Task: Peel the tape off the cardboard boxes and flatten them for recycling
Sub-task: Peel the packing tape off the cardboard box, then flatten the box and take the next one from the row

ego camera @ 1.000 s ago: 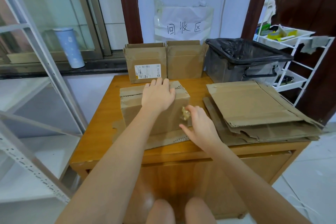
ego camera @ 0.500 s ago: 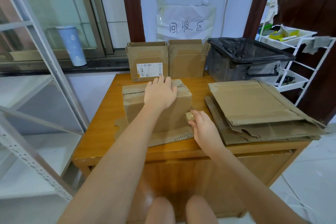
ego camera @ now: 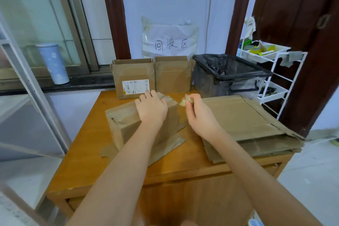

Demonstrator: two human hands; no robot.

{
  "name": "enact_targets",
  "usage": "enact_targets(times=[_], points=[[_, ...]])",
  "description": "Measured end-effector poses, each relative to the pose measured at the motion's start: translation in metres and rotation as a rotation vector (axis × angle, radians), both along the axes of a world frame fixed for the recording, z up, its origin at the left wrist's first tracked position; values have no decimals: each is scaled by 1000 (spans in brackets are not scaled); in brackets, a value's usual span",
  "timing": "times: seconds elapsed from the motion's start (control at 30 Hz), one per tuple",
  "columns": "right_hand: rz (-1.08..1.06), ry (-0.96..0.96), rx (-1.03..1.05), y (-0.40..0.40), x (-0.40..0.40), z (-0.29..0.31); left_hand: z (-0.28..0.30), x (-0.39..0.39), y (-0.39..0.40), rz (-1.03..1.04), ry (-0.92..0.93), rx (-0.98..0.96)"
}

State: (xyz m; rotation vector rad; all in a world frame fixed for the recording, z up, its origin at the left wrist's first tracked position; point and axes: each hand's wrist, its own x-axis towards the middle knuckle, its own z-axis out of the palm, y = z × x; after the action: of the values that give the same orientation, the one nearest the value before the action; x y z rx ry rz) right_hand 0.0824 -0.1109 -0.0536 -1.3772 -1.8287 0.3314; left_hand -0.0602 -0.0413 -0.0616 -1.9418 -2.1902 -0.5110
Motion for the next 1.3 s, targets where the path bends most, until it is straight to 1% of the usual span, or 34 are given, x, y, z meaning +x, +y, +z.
enact_targets(times=[0.07,0.13,0.23,0.37,0.47,0.53,0.67,0.73,0.8,0.9,1.03,1.2,1.3], points=[[-5,9,-71,11,11,12,1,9,6,25,-15,0],[-14,28,-91,21,21,20,1,19,13,47,-15,-25],[-18,62,-39,34,35,31,1,35,28,67,-1,-68],[-17,93,37,56,57,46,-1,49,51,57,10,-67],[-55,112,95,79,78,54,-2,58,69,77,7,-71],[-99,137,98,97,94,59,-1,66,80,84,10,-77],[-191,271,84,132,121,66,1,77,104,99,49,-118],[-225,275,89,148,132,69,2,81,115,127,67,-136],[-258,221,96,169,146,70,3,88,126,147,77,-155],[-367,50,93,202,166,71,5,98,141,146,88,-146],[-484,-34,14,231,182,70,0,101,160,100,64,-92],[-542,-169,-105,256,194,63,-4,110,176,75,72,-43],[-490,-265,-248,267,195,62,-5,112,180,77,76,-21]])
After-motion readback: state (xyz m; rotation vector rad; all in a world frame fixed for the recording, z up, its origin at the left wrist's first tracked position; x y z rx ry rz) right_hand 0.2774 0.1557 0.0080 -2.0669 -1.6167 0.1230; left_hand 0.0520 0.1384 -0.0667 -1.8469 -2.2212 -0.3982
